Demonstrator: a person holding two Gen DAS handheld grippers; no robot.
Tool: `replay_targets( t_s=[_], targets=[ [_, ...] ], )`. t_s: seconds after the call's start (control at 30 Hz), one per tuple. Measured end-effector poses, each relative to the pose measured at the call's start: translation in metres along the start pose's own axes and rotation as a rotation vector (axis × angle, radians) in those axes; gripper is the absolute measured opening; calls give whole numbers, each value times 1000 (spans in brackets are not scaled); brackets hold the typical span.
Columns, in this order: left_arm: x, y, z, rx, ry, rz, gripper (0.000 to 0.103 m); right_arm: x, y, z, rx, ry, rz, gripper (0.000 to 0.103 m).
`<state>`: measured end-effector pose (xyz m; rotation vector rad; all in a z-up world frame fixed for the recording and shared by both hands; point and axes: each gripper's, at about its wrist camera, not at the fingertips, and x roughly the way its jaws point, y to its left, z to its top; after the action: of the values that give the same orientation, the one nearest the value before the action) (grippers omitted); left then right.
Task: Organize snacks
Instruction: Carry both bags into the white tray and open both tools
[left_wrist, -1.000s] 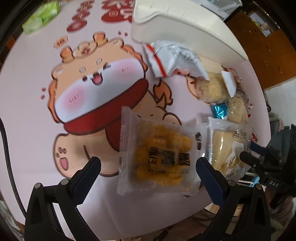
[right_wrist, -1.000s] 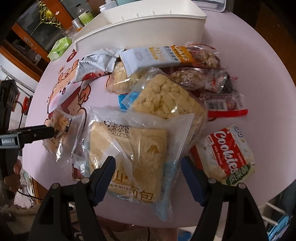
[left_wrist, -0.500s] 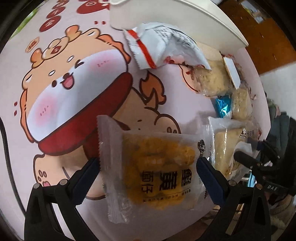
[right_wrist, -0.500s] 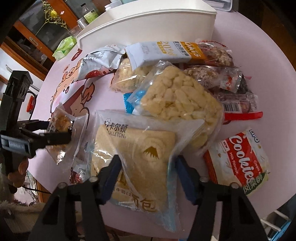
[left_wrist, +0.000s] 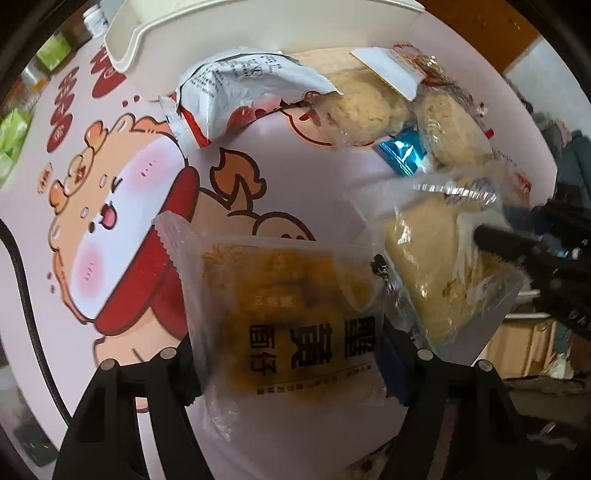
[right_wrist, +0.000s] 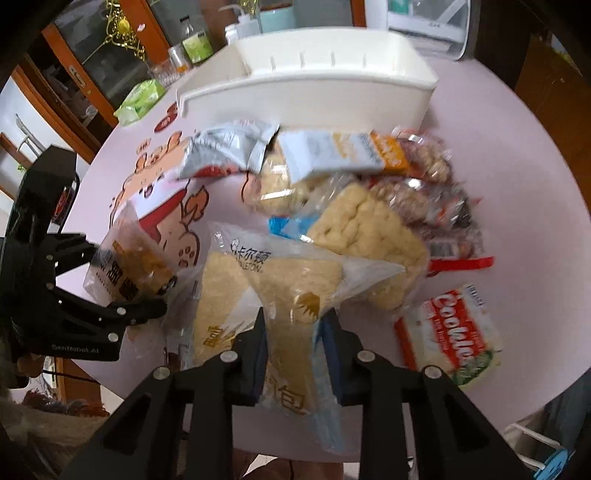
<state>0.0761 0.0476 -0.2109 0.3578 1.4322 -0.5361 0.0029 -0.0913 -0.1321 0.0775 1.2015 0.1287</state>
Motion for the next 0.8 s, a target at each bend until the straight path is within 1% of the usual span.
replay_targets(
  t_s=[0.07, 0.17, 0.27, 0.37, 0.43, 0.6, 0.7, 0.77, 0.8],
  targets=[
    [-7, -3, 1, 5, 4, 9, 71, -13, -4, 2, -4, -29, -10, 26],
    [-22, -6, 3, 0, 1, 3, 70, -33, -8, 6, -16, -75, -14, 26],
    [-49, -5, 4, 2, -34, 19, 70, -58, -14, 12, -42, -131, -16, 26],
    [-81, -10, 10, -32, -109, 41, 70, -86, -18, 20, -83, -192, -15, 26],
    [-99, -11, 7, -57, -163, 57, 70, -102, -23, 28, -103, -231, -14, 26],
    [-154, -23, 17, -155, -333, 151, 70, -143, -42, 53, -161, -340, 0, 26],
    [-191, -26, 19, -226, -410, 209, 70, -159, -55, 76, -178, -387, 17, 26],
    [-208, -30, 20, -259, -444, 242, 70, -166, -59, 91, -186, -411, 17, 26],
    [-221, -34, 22, -281, -471, 275, 70, -169, -60, 98, -190, -429, 10, 26]
  ],
)
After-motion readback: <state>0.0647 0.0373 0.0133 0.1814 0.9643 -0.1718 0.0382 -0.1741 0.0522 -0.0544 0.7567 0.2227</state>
